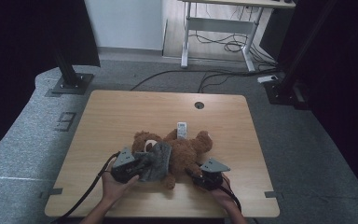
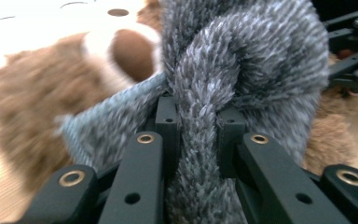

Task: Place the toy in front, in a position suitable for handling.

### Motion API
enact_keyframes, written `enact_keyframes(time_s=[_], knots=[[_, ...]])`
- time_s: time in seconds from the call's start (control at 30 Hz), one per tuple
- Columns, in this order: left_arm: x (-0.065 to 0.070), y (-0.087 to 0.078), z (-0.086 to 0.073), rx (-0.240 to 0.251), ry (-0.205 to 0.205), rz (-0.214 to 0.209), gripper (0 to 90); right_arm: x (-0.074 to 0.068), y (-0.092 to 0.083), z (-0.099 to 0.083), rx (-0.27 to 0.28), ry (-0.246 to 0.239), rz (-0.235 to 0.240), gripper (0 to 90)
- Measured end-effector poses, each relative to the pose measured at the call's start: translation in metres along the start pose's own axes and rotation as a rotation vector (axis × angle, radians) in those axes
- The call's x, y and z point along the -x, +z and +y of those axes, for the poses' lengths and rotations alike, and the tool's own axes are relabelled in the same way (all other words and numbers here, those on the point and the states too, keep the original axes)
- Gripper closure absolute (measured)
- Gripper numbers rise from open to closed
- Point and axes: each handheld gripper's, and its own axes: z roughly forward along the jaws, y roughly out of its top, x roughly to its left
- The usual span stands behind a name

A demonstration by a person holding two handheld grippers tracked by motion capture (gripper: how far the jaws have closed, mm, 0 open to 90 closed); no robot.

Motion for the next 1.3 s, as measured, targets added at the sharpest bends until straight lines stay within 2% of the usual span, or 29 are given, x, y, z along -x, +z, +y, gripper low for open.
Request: enact_keyframes(time_s=[0.2, 0.3, 0.5, 0.67, 0.73, 0.83, 0.93, 1.07, 1.17, 1.3], knots=[[-0.022, -0.017, -0.003, 0.024, -0.042, 0.072, 75.9, 0.005, -0.001, -0.002, 0.008, 0.007, -0.009, 57.3], [-0.036, -0.018, -0.008, 0.012, -0.093, 0.086, 75.9, 0.008, -0.002, -0.003, 0.014, 0.013, -0.009, 57.3], [-0.044, -0.017, -0.011, -0.012, -0.097, 0.138, 75.8, 0.009, -0.002, -0.003, 0.015, 0.009, -0.011, 57.2], [-0.061, -0.016, -0.022, -0.053, -0.166, 0.149, 75.6, 0.01, -0.002, -0.004, 0.02, 0.009, -0.008, 57.1], [-0.06, -0.014, -0.025, -0.073, -0.156, 0.16, 75.4, 0.01, -0.002, -0.004, 0.02, 0.008, -0.008, 57.0], [-0.061, -0.018, -0.026, -0.066, -0.159, 0.161, 75.2, 0.01, -0.003, -0.005, 0.022, 0.005, -0.009, 56.8], [-0.064, -0.029, -0.026, -0.044, -0.163, 0.151, 75.1, 0.01, -0.003, -0.005, 0.025, 0.006, -0.007, 56.6], [-0.062, -0.048, -0.025, -0.012, -0.145, 0.157, 75.0, 0.01, -0.003, -0.006, 0.028, 0.004, -0.007, 56.4], [-0.062, -0.062, -0.025, -0.01, -0.15, 0.176, 75.0, 0.01, -0.004, -0.007, 0.028, 0.006, -0.005, 56.2], [-0.068, -0.074, -0.032, -0.042, -0.156, 0.204, 74.5, 0.011, -0.004, -0.007, 0.027, 0.004, -0.006, 56.0]])
